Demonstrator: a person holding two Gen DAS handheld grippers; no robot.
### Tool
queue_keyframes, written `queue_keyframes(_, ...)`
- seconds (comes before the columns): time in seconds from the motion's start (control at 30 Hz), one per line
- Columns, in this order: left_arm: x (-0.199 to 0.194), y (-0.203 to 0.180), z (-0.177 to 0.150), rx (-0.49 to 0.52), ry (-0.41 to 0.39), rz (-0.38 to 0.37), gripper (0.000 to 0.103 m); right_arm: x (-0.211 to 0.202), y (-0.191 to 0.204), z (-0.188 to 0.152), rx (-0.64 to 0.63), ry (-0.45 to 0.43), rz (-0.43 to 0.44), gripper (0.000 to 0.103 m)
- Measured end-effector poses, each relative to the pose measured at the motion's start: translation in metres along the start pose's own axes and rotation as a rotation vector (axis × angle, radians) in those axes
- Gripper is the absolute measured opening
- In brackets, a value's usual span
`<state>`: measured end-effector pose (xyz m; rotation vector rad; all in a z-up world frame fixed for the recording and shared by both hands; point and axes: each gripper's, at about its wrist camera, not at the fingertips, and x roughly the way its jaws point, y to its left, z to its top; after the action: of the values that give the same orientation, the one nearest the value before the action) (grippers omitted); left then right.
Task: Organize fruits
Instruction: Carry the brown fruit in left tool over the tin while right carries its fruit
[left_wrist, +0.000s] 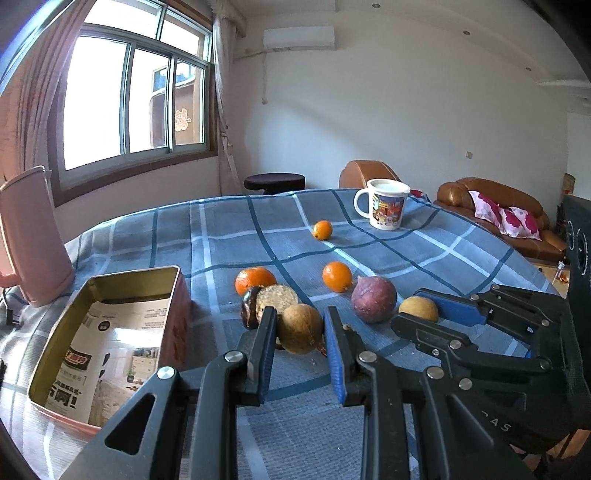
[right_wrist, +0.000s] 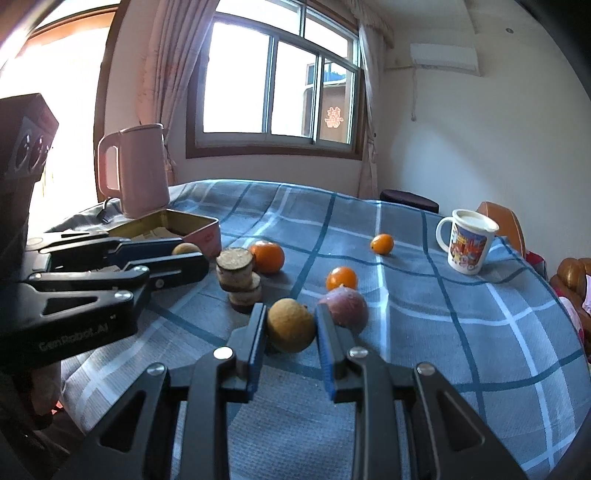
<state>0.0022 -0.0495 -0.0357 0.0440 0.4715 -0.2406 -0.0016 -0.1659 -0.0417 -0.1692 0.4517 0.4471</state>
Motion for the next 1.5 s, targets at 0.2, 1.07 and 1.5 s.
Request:
queue_keyframes(0.2, -0.006, 0.006, 0.003, -0.008, -0.024, 0.019, 0.027, -0.002, 0.002, 0.005, -0.009, -0.020, -0.001, 0.029)
queue_keyframes(1.07, -0.026, 0.033, 0.016, -0.053, -0.087, 0.092, 0.027, 0.003, 0.025, 0.041, -0.074, -0.078, 0.010, 0.029)
queue_keyframes(1.5, -0.031, 0.057, 0.018, -0.093, -0.092, 0.142, 0.027, 0.014, 0.041, 0.056, -0.110, -0.087, 0.032, 0.029)
